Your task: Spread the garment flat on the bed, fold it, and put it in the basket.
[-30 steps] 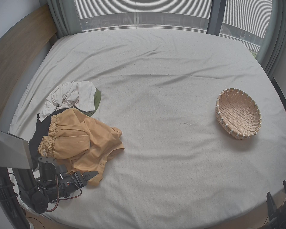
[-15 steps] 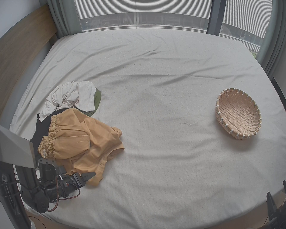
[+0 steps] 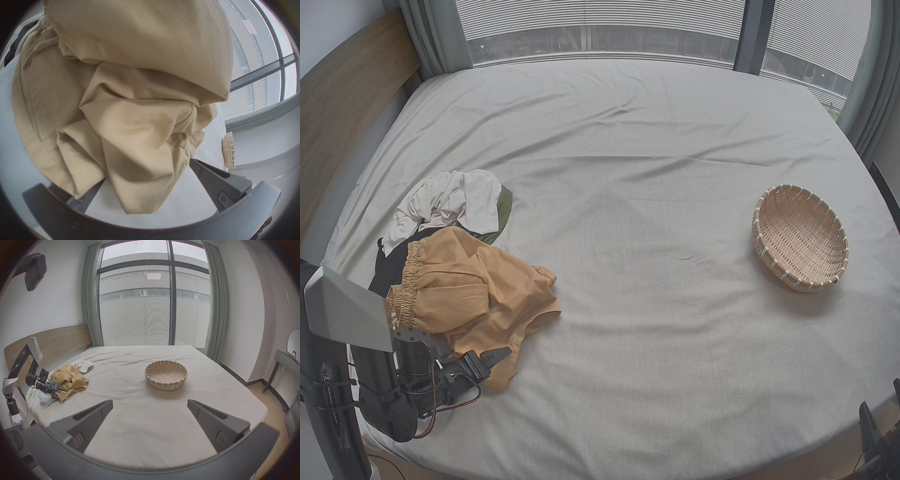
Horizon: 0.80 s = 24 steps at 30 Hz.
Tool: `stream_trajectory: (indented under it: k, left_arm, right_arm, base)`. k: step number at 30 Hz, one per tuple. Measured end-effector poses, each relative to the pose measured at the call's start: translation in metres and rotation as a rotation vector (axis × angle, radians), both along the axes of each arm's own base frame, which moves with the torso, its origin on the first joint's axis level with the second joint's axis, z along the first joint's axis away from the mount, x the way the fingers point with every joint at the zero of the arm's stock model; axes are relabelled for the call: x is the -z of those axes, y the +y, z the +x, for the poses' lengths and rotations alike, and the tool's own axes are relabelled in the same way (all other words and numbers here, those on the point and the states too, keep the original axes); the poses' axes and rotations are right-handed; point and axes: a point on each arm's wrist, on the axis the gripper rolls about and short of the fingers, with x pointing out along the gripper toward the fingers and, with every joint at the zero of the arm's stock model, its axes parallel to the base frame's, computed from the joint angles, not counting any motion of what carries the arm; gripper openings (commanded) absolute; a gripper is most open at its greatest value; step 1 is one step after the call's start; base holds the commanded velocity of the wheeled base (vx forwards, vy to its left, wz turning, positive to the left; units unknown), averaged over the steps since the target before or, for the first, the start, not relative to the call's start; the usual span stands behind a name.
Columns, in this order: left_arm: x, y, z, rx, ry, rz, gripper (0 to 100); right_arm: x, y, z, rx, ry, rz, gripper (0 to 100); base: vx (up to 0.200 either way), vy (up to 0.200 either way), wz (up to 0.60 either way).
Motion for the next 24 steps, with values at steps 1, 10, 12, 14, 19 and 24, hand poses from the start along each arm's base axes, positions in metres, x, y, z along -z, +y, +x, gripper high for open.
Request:
stream_trajectory:
  k: [1, 10, 12, 14, 19, 24]
  left_arm:
    - [0.000, -0.002, 0.001, 0.006, -0.003, 0.000, 100]
    - [0.000, -0.011, 0.009, 0.029, -0.033, -0.007, 0]
    - [0.001, -0.013, 0.011, 0.033, -0.038, -0.008, 0]
    - [0.002, -0.014, 0.014, 0.035, -0.044, -0.008, 0]
    - [-0.001, -0.021, 0.024, 0.047, -0.075, -0.033, 0]
    - [-0.005, -0.041, 0.024, 0.107, -0.100, -0.055, 0]
  right_arm:
    - [0.000, 0.000, 0.000, 0.000, 0.000, 0.000, 100]
    - [0.000, 0.000, 0.000, 0.000, 0.000, 0.001, 100]
    - [0.000, 0.000, 0.000, 0.000, 0.000, 0.001, 100]
    - [0.000, 0.000, 0.000, 0.000, 0.000, 0.002, 100]
    - [0.000, 0.000, 0.000, 0.000, 0.000, 0.002, 100]
    - [0.000, 0.000, 0.000, 0.000, 0.000, 0.002, 100]
  base:
    - [0.000, 0.000, 0.00]
    - [0.000, 0.000, 0.00]
    - [0.000, 0.000, 0.00]
    - [0.000, 0.000, 0.00]
    - [0.000, 0.000, 0.00]
    - [0.000, 0.000, 0.00]
